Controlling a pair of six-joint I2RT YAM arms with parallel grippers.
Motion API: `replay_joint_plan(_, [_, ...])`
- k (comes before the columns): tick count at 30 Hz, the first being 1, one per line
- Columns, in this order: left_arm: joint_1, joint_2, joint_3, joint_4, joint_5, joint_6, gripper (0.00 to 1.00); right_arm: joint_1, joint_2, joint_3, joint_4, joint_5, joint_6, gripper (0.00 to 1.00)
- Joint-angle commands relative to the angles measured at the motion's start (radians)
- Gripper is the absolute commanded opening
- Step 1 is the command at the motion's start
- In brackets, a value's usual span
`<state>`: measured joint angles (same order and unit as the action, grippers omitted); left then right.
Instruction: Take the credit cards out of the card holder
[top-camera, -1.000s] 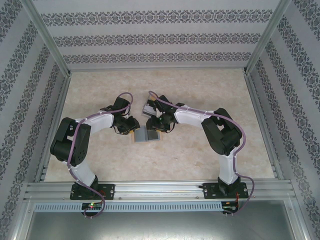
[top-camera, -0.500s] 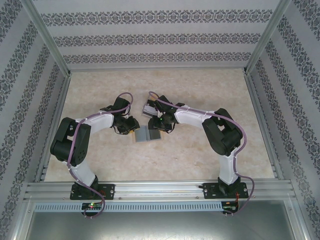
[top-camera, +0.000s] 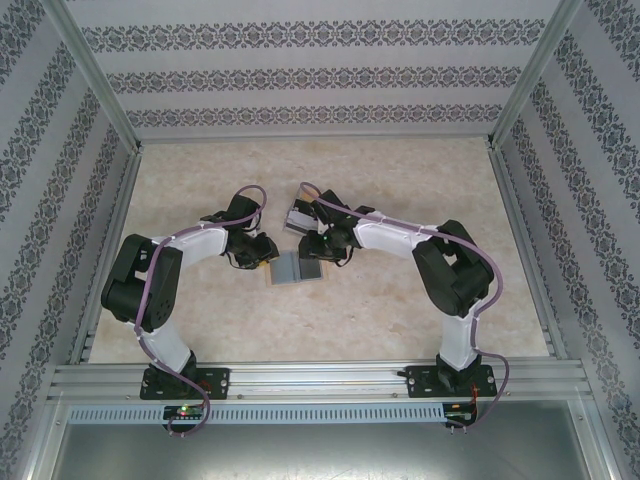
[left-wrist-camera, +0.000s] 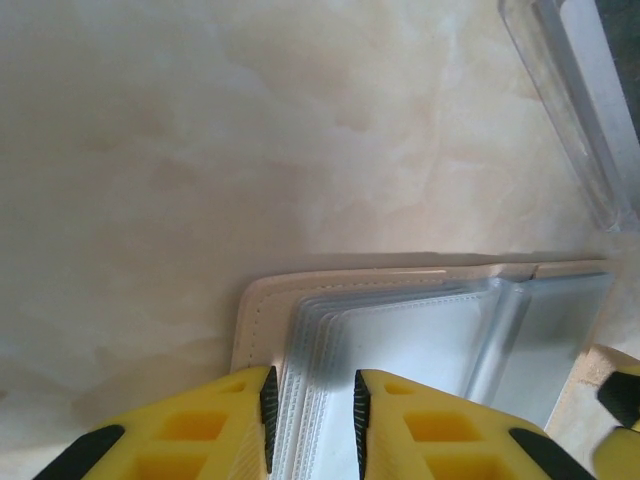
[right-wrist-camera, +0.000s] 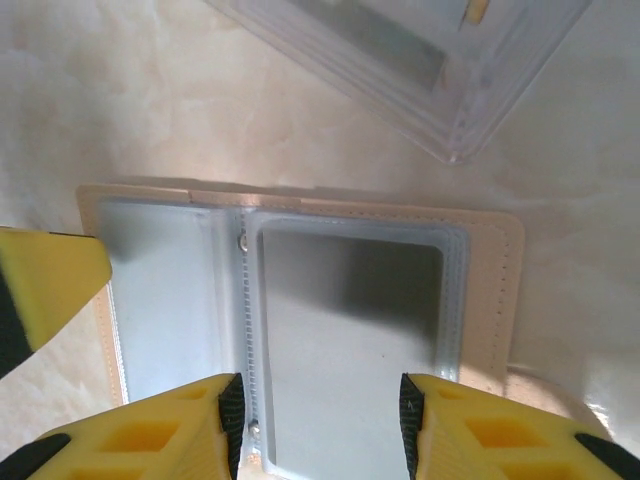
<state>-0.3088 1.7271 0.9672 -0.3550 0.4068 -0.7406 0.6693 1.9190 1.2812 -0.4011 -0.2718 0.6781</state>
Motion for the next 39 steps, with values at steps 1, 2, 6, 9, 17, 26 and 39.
replay_joint_plan(1, [-0.012, 0.015, 0.018, -0.035, -0.017, 0.018, 0.29, -0.014, -0.022, -0.009, -0.041, 0.061, -0.025, 0.47])
replay_joint_plan(2, [-0.013, 0.016, 0.018, -0.035, -0.016, 0.018, 0.29, -0.014, -0.015, -0.007, -0.047, 0.060, -0.024, 0.47])
replay_joint_plan(6, [-0.013, 0.017, 0.017, -0.033, -0.016, 0.018, 0.29, -0.011, 0.010, 0.000, -0.053, 0.049, -0.023, 0.47])
replay_joint_plan(9, [-0.012, 0.017, 0.017, -0.032, -0.011, 0.016, 0.29, -0.010, 0.024, 0.002, -0.036, 0.012, -0.028, 0.47])
replay_joint_plan(17, [-0.012, 0.017, 0.012, -0.029, -0.008, 0.013, 0.29, -0.001, 0.056, 0.007, -0.027, -0.011, -0.028, 0.47])
replay_joint_plan(26, [-0.012, 0.023, 0.002, -0.009, 0.012, 0.010, 0.26, -0.002, 0.064, 0.010, -0.005, -0.060, -0.023, 0.47])
replay_joint_plan(39, [-0.013, 0.018, -0.001, -0.010, 0.010, 0.012, 0.26, -0.010, 0.039, -0.003, 0.050, -0.119, -0.008, 0.45])
